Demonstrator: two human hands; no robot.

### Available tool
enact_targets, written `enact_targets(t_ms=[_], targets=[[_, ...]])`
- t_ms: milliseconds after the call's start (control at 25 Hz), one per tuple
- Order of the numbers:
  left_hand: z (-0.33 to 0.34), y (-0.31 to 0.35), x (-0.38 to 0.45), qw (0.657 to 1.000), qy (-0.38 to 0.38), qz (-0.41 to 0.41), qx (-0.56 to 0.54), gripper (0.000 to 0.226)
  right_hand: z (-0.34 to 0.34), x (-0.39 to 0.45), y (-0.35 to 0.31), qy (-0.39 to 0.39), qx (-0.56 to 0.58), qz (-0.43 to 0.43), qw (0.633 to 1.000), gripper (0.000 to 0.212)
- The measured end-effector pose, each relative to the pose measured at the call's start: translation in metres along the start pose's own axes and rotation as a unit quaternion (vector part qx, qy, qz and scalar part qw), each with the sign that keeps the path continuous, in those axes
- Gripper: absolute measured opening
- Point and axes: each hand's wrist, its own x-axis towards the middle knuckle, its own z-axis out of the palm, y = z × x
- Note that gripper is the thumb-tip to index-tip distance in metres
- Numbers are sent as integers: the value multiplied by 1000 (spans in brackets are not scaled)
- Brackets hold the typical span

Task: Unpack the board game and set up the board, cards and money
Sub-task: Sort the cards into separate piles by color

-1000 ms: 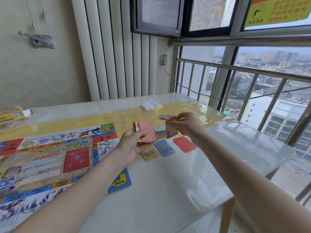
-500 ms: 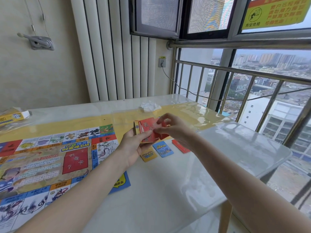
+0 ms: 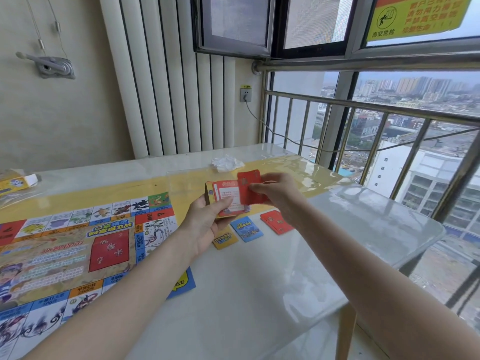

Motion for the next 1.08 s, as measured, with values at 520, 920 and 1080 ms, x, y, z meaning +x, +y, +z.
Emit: enact_targets(t_ms=[520,920,1080], targets=[[-4,-8,4,999,1,-16,43,16,-39,22,48,42,-476,39,878,37],[-7,-3,2,998,-42,-30,-29,12,10,-4,-4,-118,-161,24,980,20],[-15,-3,2,1000,17,-8,-11,14,8,-4,-4,-39,-110,22,993,26]])
